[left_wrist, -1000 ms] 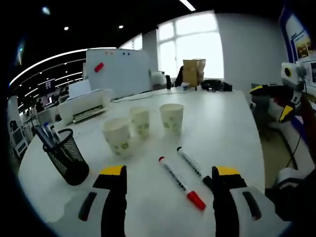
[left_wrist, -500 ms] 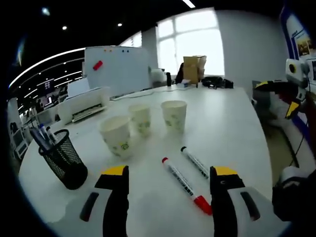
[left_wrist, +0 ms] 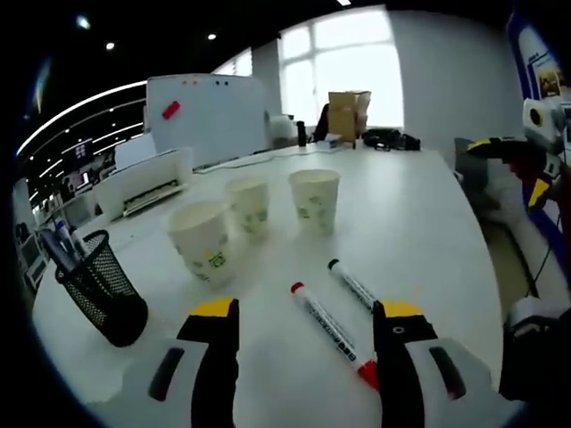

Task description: Place the scattered laser pointers and whiteboard markers into the pen holder and stack the scattered paper cups together

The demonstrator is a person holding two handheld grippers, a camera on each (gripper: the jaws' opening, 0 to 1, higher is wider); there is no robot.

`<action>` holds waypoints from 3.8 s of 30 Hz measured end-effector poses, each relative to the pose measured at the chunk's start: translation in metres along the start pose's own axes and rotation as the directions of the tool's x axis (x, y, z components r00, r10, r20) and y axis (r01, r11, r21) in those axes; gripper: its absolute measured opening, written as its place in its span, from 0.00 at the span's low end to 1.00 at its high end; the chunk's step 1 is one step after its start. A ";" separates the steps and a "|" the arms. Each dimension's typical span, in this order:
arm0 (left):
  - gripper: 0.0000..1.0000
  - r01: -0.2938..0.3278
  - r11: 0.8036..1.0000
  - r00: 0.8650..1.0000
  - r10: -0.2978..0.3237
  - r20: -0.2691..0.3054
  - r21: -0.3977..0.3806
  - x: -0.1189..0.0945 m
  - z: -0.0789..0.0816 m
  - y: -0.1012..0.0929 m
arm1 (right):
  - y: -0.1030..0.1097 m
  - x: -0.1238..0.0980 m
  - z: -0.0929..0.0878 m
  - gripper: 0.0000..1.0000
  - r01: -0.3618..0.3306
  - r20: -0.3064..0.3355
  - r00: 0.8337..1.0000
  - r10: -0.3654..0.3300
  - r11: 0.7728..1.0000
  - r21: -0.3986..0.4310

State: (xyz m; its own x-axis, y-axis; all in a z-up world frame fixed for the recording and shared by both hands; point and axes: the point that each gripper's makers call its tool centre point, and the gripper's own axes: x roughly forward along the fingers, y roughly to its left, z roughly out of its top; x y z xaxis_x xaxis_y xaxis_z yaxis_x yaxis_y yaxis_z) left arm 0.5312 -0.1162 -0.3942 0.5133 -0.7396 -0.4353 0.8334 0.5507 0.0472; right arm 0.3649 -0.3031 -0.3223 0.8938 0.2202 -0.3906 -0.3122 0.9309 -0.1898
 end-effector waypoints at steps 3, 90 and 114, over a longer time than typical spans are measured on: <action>0.61 0.002 1.000 1.000 -0.002 -0.013 -0.001 0.004 -0.003 0.000 | 0.000 0.000 0.000 0.87 0.000 -0.002 1.000 0.000 1.000 -0.001; 0.14 0.059 0.994 0.997 -0.063 -0.043 -0.090 0.036 -0.013 0.000 | 0.002 0.000 0.000 0.87 -0.004 0.000 1.000 0.004 1.000 -0.001; 0.14 0.071 0.985 0.993 -0.056 0.101 -0.155 0.014 0.019 0.005 | 0.003 -0.001 0.002 0.87 -0.001 -0.002 1.000 0.001 1.000 -0.008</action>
State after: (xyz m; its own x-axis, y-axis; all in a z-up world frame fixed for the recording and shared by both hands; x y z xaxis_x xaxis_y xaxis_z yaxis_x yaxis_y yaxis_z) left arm 0.5466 -0.1316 -0.3830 0.4840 -0.8047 -0.3438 0.8262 0.5497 -0.1235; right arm 0.3637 -0.2997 -0.3202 0.8929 0.2206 -0.3925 -0.3158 0.9282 -0.1967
